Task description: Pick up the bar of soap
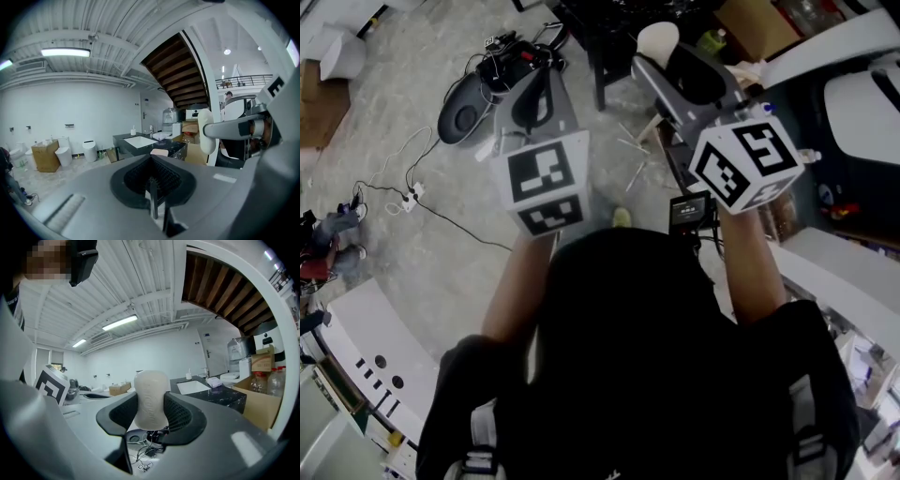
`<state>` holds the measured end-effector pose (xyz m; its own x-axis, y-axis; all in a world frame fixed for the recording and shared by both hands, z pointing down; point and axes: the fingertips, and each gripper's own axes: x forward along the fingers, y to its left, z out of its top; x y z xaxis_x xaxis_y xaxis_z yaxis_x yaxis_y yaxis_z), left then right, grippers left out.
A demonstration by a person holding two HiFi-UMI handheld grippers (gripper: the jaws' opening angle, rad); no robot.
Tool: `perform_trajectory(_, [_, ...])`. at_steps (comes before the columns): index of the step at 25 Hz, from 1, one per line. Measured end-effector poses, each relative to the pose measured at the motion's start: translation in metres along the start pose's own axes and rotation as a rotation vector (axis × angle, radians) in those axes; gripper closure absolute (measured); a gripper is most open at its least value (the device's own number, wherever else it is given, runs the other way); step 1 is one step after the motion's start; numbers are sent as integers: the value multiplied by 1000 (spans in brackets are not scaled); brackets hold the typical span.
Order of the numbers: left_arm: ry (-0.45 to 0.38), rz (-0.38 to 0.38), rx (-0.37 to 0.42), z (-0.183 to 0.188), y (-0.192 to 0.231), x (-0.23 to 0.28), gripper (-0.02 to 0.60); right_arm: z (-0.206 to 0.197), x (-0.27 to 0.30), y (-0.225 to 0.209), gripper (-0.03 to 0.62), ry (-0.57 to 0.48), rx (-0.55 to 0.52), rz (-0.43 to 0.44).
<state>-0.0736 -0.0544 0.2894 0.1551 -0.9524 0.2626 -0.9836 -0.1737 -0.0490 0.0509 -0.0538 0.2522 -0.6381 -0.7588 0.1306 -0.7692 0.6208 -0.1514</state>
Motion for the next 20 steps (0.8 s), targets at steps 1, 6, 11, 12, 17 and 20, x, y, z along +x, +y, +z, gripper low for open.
perform_trajectory(1, [-4, 7, -2, -3, -2, -7, 586, -3, -5, 4, 399, 2, -3, 4])
perform_trajectory(6, [-8, 34, -7, -13, -7, -33, 586, -18, -25, 17, 399, 15, -6, 17])
perform_trajectory(11, [-16, 49, -10, -10, -8, -48, 586, -14, -33, 25, 399, -2, -9, 31])
perform_trajectory(12, [-19, 51, -9, -9, -7, -50, 586, -13, -33, 28, 399, 1, -11, 34])
perform_trajectory(17, [-23, 52, -8, -6, -6, -55, 586, -9, -35, 27, 399, -13, -12, 29])
perform_trajectory(20, [-28, 54, -5, -4, -6, -56, 586, -8, -36, 26, 399, -21, -9, 20])
